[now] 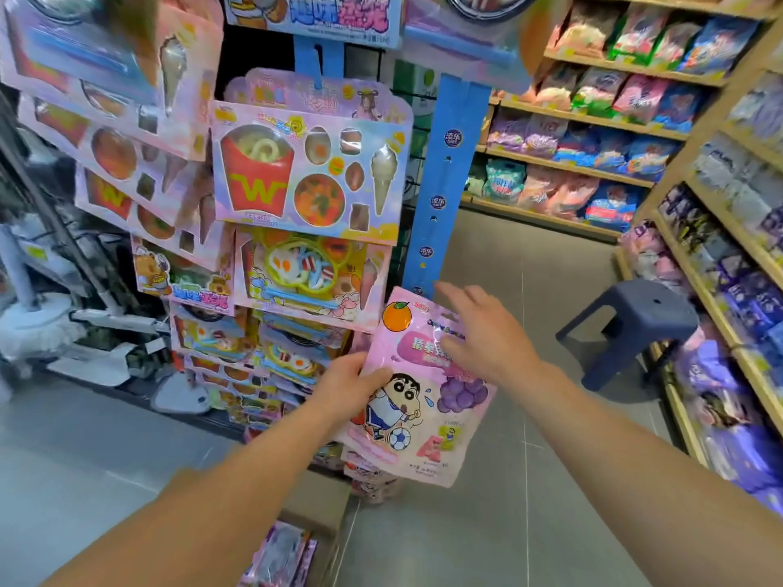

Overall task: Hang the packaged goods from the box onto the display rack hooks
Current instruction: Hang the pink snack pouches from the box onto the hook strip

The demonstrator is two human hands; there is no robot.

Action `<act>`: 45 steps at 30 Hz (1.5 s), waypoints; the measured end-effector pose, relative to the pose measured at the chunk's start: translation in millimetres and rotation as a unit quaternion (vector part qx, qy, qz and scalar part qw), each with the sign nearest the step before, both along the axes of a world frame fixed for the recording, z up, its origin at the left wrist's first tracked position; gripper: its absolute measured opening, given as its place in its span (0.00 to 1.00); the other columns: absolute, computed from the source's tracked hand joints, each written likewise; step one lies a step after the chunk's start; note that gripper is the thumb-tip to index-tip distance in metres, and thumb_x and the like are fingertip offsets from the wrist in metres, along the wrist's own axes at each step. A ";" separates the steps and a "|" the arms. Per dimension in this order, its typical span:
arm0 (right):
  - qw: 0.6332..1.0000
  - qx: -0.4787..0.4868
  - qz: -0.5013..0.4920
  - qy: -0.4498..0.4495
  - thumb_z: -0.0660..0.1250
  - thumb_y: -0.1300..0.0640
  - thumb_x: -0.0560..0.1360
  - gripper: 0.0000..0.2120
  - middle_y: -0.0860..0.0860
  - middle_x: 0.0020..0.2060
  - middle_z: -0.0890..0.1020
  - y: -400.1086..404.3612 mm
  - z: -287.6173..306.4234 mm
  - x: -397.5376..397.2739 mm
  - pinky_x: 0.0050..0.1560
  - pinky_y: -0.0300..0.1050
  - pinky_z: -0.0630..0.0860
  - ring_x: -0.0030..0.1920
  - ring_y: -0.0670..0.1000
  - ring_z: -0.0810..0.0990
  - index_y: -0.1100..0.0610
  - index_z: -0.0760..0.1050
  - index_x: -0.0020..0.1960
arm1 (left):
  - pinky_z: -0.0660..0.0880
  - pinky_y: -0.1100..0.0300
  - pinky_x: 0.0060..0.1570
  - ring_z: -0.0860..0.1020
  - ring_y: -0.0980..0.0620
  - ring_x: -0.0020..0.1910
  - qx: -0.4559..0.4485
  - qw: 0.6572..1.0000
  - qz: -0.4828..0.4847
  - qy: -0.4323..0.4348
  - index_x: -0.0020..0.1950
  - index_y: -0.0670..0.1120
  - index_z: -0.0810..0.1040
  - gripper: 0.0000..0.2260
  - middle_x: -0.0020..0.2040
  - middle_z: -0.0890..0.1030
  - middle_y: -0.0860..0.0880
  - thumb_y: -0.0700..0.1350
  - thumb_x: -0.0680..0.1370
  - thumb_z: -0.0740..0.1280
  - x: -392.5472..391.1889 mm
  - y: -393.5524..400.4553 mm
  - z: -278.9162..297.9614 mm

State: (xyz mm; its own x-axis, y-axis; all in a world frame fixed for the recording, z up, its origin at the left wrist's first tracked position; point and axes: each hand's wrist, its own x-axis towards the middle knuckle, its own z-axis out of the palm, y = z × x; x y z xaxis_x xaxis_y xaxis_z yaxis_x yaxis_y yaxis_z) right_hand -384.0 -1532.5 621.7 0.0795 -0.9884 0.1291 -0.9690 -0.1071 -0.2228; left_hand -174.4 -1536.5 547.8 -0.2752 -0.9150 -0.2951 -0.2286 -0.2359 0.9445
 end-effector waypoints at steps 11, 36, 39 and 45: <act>0.999 0.034 0.016 0.015 0.67 0.58 0.73 0.46 0.49 0.57 0.66 -30.9 -2.4 -1.5 0.38 0.50 0.72 0.48 0.54 0.71 0.41 0.41 0.79 | 0.81 0.46 0.50 0.85 0.48 0.44 0.036 0.999 -0.004 -0.017 0.48 0.46 0.82 0.04 0.45 0.86 0.46 0.44 0.78 0.68 -5.3 10.3 -34.4; 0.996 0.030 -0.016 -0.085 0.71 0.54 0.71 0.28 0.56 0.61 0.74 -32.3 11.7 -21.2 0.61 0.47 0.70 0.63 0.58 0.73 0.54 0.71 0.70 | 0.82 0.49 0.48 0.84 0.50 0.47 -0.044 0.983 0.146 0.107 0.52 0.52 0.81 0.05 0.47 0.86 0.49 0.43 0.79 0.67 -17.2 6.5 -17.1; 0.966 0.011 -0.125 -0.224 0.75 0.52 0.69 0.38 0.53 0.66 0.71 -21.5 1.3 -28.6 0.65 0.51 0.71 0.65 0.54 0.72 0.56 0.63 0.74 | 0.81 0.53 0.46 0.85 0.51 0.47 -0.010 0.971 0.176 0.160 0.53 0.52 0.81 0.06 0.46 0.86 0.51 0.42 0.79 0.67 -22.3 7.6 -13.9; 0.860 0.050 -0.168 -0.480 0.71 0.57 0.75 0.11 0.48 0.48 0.84 -15.2 -6.5 -29.3 0.49 0.48 0.80 0.46 0.49 0.84 0.54 0.77 0.56 | 0.80 0.45 0.53 0.84 0.46 0.50 0.028 0.973 0.154 0.170 0.56 0.46 0.81 0.07 0.50 0.86 0.46 0.42 0.80 0.66 -40.6 -0.5 -3.7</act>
State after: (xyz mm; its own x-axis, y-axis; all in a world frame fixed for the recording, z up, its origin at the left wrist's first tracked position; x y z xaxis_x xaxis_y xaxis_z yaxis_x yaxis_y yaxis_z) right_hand -413.3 -1547.7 615.1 -0.3081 -0.9448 -0.1113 -0.3060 0.2092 -0.9288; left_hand -214.9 -1537.0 544.0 -0.0816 -0.9545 -0.2867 0.1832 -0.2971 0.9371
